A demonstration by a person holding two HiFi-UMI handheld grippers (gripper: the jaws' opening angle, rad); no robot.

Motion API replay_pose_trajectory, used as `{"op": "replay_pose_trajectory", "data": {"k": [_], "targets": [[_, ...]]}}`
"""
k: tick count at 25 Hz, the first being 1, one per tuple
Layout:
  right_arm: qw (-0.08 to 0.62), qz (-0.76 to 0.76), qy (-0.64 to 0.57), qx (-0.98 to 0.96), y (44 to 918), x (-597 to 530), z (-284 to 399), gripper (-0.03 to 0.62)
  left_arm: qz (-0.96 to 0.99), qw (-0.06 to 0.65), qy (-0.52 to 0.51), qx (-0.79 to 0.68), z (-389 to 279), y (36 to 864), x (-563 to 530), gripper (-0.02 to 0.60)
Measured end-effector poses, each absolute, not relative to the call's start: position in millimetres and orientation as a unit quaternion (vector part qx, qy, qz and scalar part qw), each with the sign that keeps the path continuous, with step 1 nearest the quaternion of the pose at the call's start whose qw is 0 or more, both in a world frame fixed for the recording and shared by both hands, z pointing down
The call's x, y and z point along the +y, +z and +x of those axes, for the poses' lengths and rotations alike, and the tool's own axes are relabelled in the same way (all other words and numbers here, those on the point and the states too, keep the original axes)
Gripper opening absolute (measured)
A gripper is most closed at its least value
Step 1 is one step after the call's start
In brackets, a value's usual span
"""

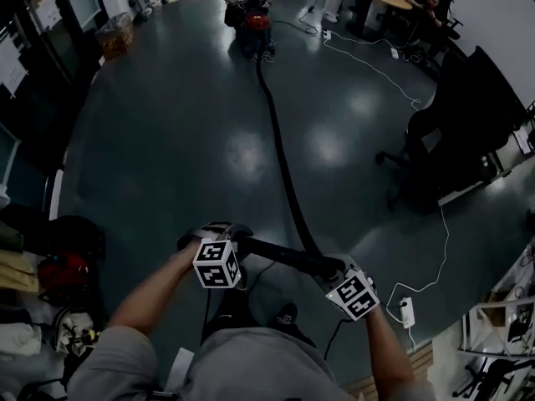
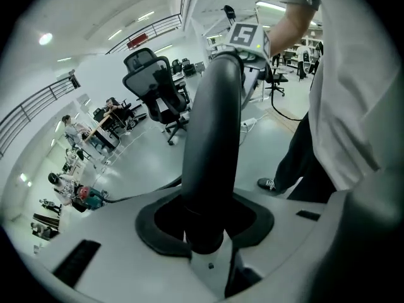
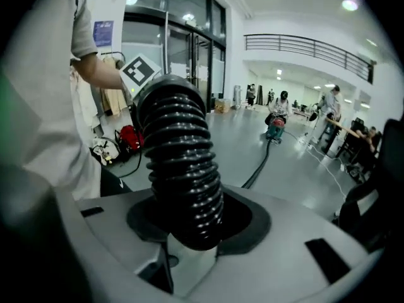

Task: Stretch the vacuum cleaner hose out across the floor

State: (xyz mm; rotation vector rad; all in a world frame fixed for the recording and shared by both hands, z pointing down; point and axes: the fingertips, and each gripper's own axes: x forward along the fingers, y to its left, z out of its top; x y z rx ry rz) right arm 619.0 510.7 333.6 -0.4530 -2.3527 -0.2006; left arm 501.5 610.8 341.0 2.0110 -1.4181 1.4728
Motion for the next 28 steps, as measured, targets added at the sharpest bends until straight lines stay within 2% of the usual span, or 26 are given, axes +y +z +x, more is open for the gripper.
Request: {"op": "replay_pose_trajectory", "data": {"k": [4, 8, 13, 19, 23, 28], "targets": [[0.345, -0.11, -0.01, -0.932, 332.4, 515.1, 662.2, 0.16, 0.685, 0.115, 0.525, -0.493, 527.7, 348.5, 588.8, 0.132], [0.334, -0.052, -0.021, -0.941, 332.4, 507.3, 675.9, 0.161, 0.673, 0.073, 0.526, -0.514, 531.2, 346.9, 567.6, 0.13], [0.331, -0.012, -0.078, -0.94, 328.8, 474.6, 688.2, 0.161, 0.665, -0.03, 0.522, -0.534, 536.5, 315.8, 525.7, 0.13], [0.363, -0.001, -0.129, -0.923, 317.6, 435.2, 672.6, 0.161, 0.653, -0.142, 0.514, -0.537, 527.2, 260.7, 490.3, 0.129], [0.357, 0.017, -0.157, -0.921, 299.7, 415.6, 656.3, 0.165, 0.647, -0.163, 0.51, -0.543, 510.2, 241.6, 481.2, 0.127], [0.327, 0.027, -0.181, -0.927, 249.3, 411.8, 661.1, 0.169, 0.651, -0.154, 0.503, -0.547, 498.3, 239.5, 478.3, 0.123]]}}
